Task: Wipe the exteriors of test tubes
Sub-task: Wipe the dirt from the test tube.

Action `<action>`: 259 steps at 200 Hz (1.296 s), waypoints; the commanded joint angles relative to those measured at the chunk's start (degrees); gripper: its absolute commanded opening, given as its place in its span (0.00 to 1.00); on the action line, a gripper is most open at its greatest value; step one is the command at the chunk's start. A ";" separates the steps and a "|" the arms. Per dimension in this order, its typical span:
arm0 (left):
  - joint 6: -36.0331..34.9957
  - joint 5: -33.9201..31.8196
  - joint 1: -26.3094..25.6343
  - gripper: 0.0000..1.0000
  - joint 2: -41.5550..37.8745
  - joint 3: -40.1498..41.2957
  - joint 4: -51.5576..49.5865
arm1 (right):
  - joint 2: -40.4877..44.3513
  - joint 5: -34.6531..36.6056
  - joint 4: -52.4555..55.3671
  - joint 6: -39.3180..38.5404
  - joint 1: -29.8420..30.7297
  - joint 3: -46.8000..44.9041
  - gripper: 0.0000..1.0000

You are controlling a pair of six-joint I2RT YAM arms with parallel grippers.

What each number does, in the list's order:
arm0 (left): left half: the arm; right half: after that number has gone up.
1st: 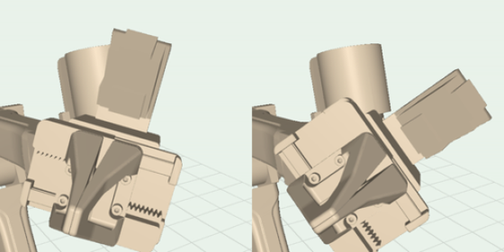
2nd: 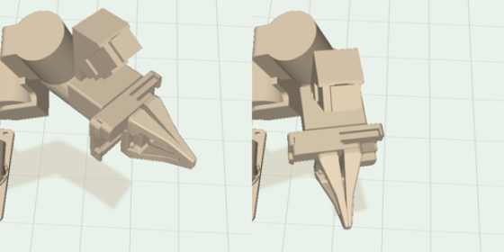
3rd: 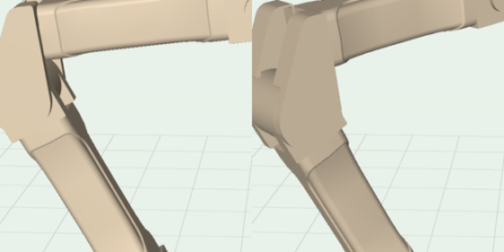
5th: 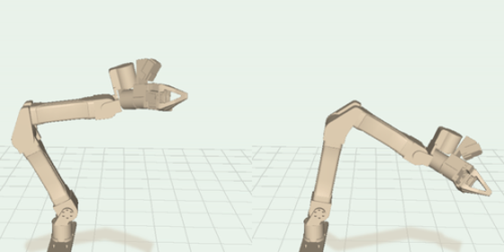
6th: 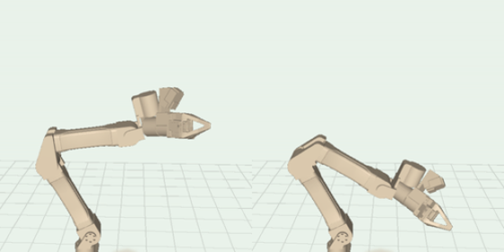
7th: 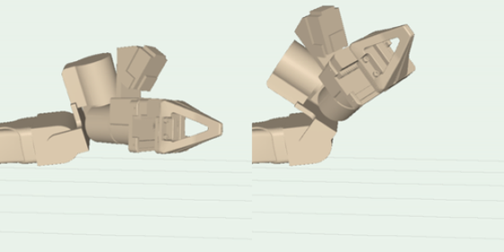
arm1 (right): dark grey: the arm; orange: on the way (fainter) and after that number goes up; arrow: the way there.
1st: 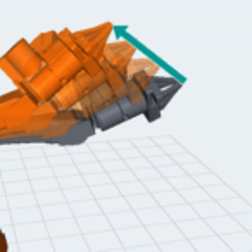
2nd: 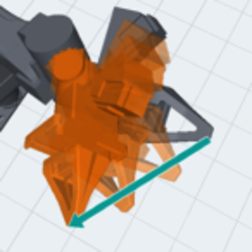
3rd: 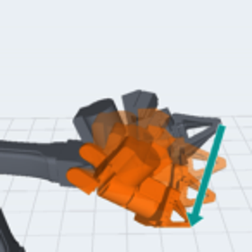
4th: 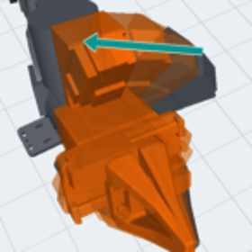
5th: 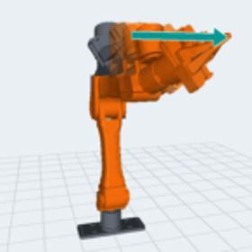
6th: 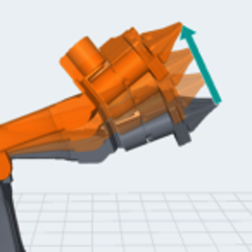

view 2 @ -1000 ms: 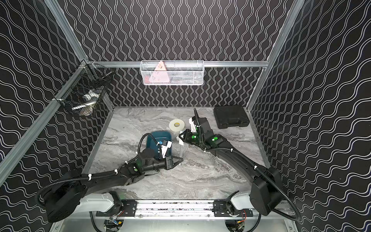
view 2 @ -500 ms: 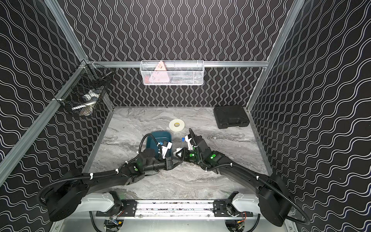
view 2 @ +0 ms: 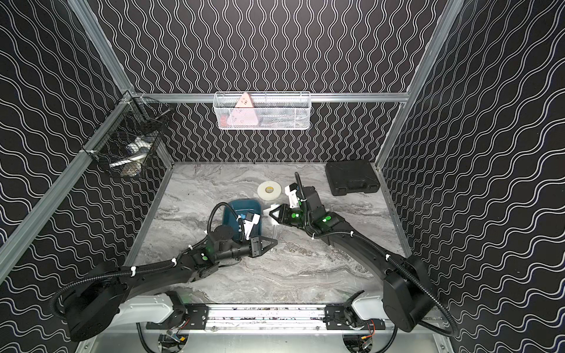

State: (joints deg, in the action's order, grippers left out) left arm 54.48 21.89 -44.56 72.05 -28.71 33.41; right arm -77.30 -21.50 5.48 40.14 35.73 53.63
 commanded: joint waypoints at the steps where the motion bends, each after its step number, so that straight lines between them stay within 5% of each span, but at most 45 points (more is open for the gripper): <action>1: -0.61 -0.71 0.41 0.14 -0.45 -0.12 3.02 | 2.20 1.19 0.27 2.65 2.67 -4.50 0.21; 50: 0.31 0.33 0.95 0.14 0.98 -0.12 4.87 | 2.94 4.53 -2.07 5.27 7.91 -8.32 0.21; 123: -0.49 -0.15 1.05 0.14 -1.24 -0.16 2.38 | -3.78 -2.38 3.91 -3.54 -2.33 5.35 0.21; 179: -0.80 -0.66 1.20 0.15 -1.83 0.19 1.79 | 2.48 0.63 -7.13 7.18 4.23 -8.80 0.21; 207: -0.60 -0.38 1.31 0.15 -1.50 0.06 2.09 | 2.56 3.17 -5.57 6.84 7.47 -8.97 0.21; 259: -0.82 -0.18 1.40 0.15 -2.01 -0.03 1.40 | -1.23 1.28 -1.44 0.27 0.28 -0.45 0.20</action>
State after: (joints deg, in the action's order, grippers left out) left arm 54.02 21.89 -43.31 70.72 -28.45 31.33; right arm -76.77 -19.99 1.37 43.83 39.05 50.04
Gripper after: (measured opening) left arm 0.154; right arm 0.206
